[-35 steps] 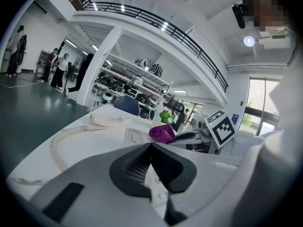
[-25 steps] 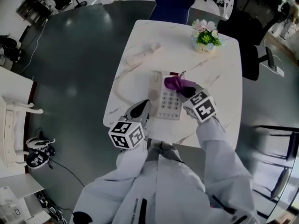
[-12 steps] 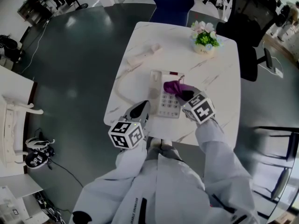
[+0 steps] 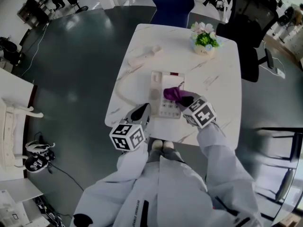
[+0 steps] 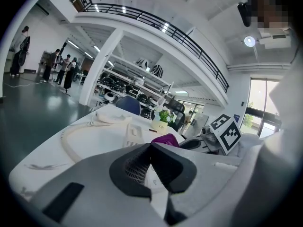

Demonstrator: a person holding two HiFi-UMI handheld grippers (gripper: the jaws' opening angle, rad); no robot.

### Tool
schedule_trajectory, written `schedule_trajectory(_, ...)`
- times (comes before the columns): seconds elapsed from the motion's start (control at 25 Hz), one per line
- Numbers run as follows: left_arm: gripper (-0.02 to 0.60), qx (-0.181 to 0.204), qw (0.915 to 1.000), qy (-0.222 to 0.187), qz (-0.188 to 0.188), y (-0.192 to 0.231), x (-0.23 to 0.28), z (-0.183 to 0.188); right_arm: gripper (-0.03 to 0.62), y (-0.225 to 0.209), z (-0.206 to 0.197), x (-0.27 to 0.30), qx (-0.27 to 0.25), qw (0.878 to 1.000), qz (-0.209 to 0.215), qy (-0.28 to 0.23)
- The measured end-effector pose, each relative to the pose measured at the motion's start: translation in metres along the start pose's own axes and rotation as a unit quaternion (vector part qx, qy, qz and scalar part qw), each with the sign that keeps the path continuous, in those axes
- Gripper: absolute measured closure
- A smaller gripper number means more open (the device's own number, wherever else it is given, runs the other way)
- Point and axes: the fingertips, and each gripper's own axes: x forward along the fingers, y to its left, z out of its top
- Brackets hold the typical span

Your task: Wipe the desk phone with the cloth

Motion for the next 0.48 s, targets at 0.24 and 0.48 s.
schedule_trajectory(0.24, 0.583, 0.002, 1.0000, -0.001, -0.006, -0.005, 0.001, -0.002, 0.553, 0.007, -0.007, 0.000, 0.002, 1.000, 0.017, 0.004)
schedule_trajectory(0.48, 0.583, 0.004, 1.0000, -0.001, -0.008, -0.008, -0.002, -0.002, 0.553, 0.012, -0.012, 0.000, -0.002, 1.000, 0.025, 0.009)
